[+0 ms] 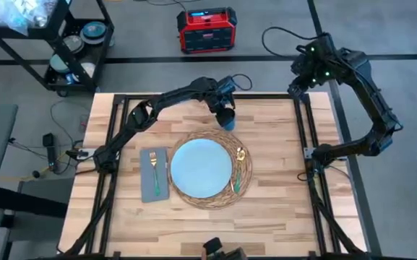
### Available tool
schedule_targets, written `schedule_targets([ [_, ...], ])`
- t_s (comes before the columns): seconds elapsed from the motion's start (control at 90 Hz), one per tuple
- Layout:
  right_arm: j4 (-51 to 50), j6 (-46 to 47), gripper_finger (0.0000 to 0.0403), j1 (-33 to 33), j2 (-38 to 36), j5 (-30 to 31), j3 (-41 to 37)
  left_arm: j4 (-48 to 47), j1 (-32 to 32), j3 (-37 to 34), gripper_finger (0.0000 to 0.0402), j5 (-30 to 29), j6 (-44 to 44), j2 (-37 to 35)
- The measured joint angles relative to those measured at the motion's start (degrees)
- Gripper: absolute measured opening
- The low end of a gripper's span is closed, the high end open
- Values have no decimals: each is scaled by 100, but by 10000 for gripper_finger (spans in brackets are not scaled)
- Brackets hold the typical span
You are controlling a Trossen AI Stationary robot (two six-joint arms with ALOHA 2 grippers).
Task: Set table place
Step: Move the blue cup to the top right of the brown tablemat, then return to Home Position
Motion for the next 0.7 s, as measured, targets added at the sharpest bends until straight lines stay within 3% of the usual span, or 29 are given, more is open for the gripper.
schedule_targets([
  [0.311,-71,13,117,0,0,-2,0,352,-64,0,159,-69,-354,-139],
  [0.578,-51,88,116,2,0,-36,-18,332,-75,0,159,-274,-487,-938],
  [0.644,-6,280,110,54,-41,-229,-189,259,-76,0,159,-433,-589,-1328],
  [0.7,42,328,99,132,-190,-785,-542,141,-76,0,159,-476,-636,-1707],
])
